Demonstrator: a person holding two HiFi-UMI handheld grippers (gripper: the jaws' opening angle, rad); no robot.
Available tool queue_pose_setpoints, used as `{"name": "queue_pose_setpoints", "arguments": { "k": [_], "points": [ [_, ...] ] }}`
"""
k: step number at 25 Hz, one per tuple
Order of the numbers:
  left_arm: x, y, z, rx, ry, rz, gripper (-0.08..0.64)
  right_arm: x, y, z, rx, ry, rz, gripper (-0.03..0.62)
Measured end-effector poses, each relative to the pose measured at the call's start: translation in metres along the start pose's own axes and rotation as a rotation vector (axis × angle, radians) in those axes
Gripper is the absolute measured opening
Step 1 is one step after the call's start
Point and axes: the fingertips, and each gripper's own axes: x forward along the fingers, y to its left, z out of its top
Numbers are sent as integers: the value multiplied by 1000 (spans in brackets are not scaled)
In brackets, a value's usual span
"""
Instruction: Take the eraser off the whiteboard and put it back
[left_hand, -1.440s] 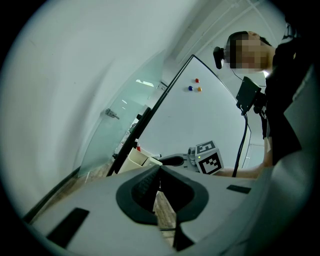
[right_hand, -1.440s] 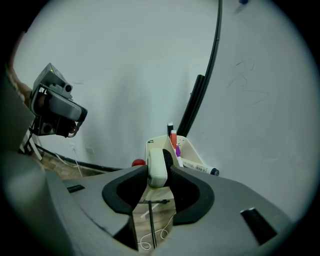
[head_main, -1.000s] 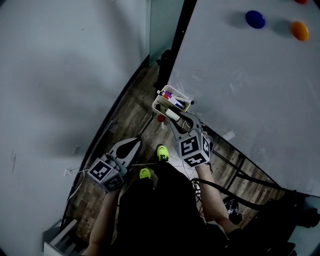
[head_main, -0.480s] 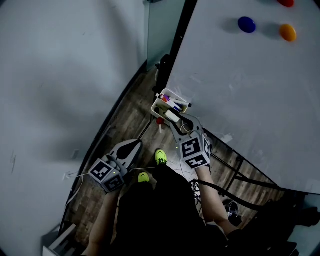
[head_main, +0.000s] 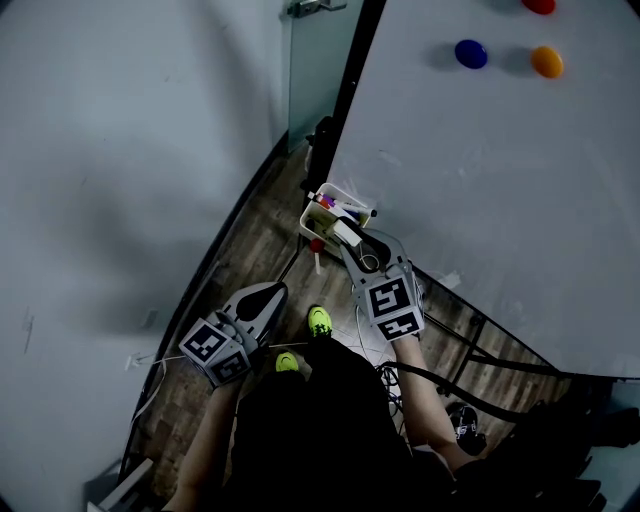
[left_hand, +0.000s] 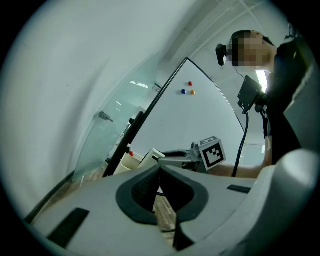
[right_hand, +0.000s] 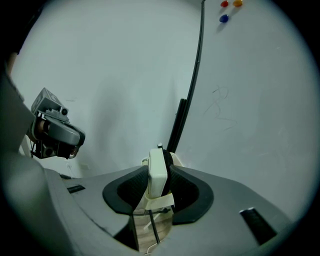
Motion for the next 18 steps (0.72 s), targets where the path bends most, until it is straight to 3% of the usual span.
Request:
{"name": "queue_pose_setpoints", "arguments": {
  "k": [18],
  "points": [
    [-11, -11, -1, 28, -2, -22, 11, -41, 0, 39, 51, -118, -69, 137]
  ]
}}
